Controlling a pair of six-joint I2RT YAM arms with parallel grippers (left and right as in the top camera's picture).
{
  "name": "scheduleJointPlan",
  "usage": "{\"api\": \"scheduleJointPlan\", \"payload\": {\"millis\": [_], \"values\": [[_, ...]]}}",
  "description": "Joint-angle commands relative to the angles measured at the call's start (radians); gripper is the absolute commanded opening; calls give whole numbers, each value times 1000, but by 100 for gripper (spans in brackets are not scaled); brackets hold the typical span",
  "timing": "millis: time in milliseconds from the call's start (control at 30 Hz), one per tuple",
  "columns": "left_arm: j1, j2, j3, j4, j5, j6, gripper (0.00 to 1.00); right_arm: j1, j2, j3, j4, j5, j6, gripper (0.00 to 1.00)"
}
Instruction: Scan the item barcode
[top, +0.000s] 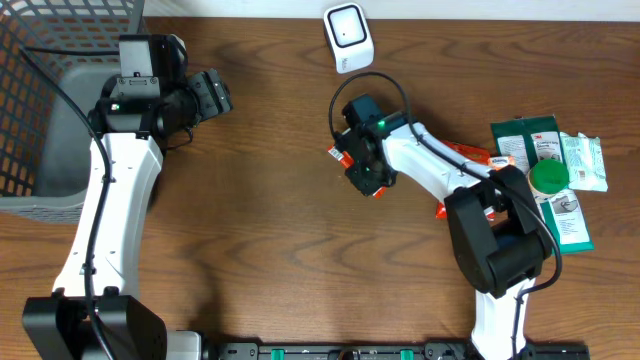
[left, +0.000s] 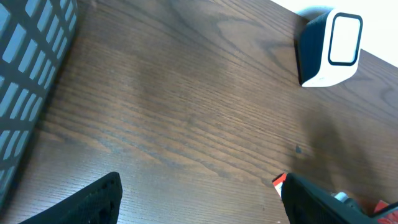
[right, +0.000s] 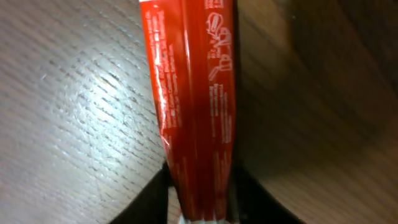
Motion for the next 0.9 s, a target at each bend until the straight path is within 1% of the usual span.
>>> {"api": "scheduleJointPlan", "payload": {"millis": [0, 33, 133, 167, 233, 267, 400, 500, 533, 600, 667, 867], "values": [[2, -10, 5, 0, -6, 13, 82, -15, -93, -6, -4, -47, 3, 40], [2, -10, 5, 0, -6, 13, 83, -20, -112, -6, -6, -47, 5, 43], [2, -10, 5, 0, -6, 13, 82, -42, -165, -6, -6, -54, 60, 63], [2, -10, 5, 0, -6, 13, 82, -53, -180, -6, -8, -71, 76, 65], [2, -10, 5, 0, -6, 13, 82, -76, -191, -6, -17, -110, 78, 66], [2, -10, 5, 0, -6, 13, 82, -89, -191, -6, -27, -126, 79, 64], [2, -10, 5, 0, -6, 13, 82, -134, -168, -15, -67, -198, 78, 51], [2, -10, 5, 0, -6, 13, 82, -152, -145, -47, -45, -240, 76, 45], [2, -10, 5, 0, -6, 13, 82, -154, -140, -55, -34, -240, 72, 38], [2, -10, 5, 0, -6, 13, 82, -153, -127, -67, -5, -240, 63, 28], [2, -10, 5, 0, -6, 13, 82, -150, -118, -73, 22, -241, 63, 24], [2, -10, 5, 0, -6, 13, 82, -140, -101, -76, 68, -240, 63, 24]]}}
